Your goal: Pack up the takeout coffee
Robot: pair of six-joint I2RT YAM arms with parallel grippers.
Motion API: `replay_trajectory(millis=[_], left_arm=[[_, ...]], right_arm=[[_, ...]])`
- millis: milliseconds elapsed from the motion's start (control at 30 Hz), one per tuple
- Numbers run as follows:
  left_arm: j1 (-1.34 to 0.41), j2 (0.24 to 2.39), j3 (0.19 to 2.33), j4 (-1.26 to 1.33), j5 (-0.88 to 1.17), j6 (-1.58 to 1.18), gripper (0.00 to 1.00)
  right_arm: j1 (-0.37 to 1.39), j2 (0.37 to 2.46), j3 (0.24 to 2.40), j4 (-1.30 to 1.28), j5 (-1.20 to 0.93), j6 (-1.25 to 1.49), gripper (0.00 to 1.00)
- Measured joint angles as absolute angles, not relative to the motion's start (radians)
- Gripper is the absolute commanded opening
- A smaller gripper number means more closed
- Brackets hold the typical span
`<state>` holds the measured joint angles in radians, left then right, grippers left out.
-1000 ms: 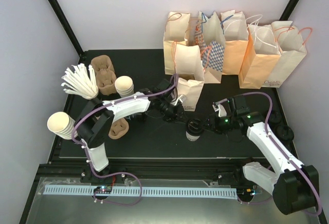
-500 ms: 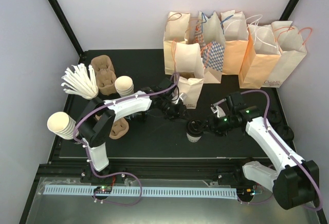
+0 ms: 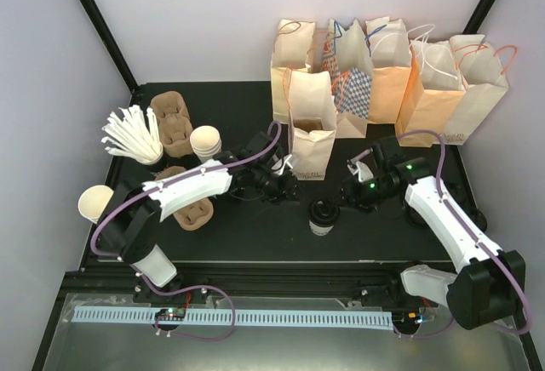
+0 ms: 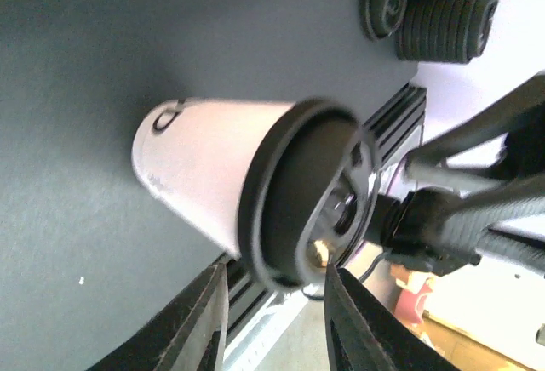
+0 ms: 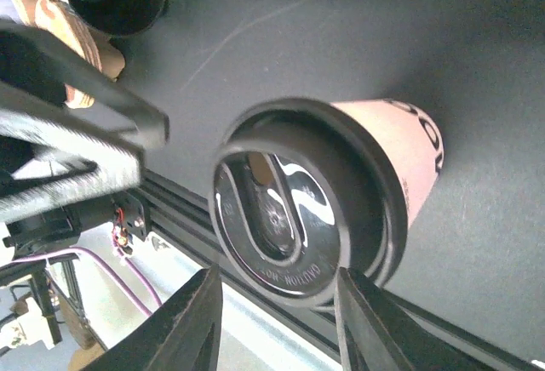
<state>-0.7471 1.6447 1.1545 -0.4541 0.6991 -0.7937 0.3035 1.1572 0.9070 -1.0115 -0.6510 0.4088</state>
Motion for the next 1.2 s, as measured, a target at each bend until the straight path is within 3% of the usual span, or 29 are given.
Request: replay_trajectory(millis=[367,567,767,1200], left_arm=[[-0.804,1.550,0.848,-0.215,0.764,-1.008,0.30],[-0.819,1.551,0.842,-0.089,0.791,-1.080,0.29],[-0.820,1.559,0.842,-0.003,0.806,-1.129,0.22],[-0.820,1.605,0.843,0.008,0.814,-1.139,0.18]], right_arm=[[0.303,1.294,1.008,-1.026,-0.617,0.278,0.43],[0.303,1.299,1.007,-1.023,-0.599,0.255,0.41],[0.303,1.303,1.000,-1.008,-0.604,0.242,0.36],[0.303,1.310,0.953,-0.980,-0.629,0.239,0.33]])
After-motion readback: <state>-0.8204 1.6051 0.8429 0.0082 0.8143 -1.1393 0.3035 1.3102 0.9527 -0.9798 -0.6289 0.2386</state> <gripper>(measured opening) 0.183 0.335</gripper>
